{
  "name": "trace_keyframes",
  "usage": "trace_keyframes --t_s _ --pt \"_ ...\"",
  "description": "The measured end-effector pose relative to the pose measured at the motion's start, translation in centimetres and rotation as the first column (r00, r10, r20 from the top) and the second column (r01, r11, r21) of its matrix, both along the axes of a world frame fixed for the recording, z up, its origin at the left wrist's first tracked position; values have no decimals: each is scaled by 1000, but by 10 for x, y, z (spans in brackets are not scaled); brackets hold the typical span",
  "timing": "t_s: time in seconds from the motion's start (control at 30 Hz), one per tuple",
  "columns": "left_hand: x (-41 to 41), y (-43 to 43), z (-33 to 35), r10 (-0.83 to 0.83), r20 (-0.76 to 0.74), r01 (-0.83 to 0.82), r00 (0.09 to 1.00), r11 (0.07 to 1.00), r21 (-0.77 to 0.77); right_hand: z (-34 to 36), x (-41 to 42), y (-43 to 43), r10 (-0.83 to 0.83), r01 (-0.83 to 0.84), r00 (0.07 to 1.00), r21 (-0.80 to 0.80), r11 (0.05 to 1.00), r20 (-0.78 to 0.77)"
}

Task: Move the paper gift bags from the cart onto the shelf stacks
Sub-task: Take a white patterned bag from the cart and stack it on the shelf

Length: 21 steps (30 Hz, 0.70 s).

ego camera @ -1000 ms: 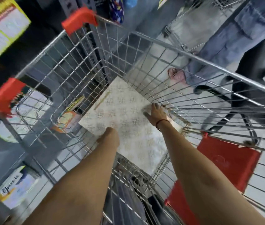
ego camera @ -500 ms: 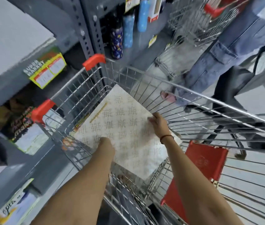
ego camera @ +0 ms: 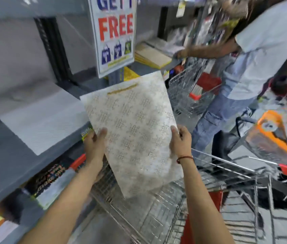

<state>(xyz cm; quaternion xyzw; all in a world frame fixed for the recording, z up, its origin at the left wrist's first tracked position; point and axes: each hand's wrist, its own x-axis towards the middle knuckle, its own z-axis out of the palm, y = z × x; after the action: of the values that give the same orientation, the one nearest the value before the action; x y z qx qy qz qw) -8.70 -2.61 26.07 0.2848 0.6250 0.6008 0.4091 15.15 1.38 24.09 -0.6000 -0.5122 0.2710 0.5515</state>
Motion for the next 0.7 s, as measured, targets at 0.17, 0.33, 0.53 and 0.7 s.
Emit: trace_keyframes --t_s 0.17,0.33,0.53,0.7 --pt "-34 -16 46 67 -107 -41 992 973 227 26 -29 -2 7 -1 992 49 999 -125" --pt "-59 -33 53 144 -6 -139 990 963 231 13 -57 -5 27 -34 968 -24 999 -249" --pt "-81 -59 32 205 53 -211 977 963 166 12 -99 -6 99 -119 938 -40 992 -333" --pt "-108 -69 17 396 164 -416 904 901 120 17 -152 0 250 -274 907 -26 961 -339"
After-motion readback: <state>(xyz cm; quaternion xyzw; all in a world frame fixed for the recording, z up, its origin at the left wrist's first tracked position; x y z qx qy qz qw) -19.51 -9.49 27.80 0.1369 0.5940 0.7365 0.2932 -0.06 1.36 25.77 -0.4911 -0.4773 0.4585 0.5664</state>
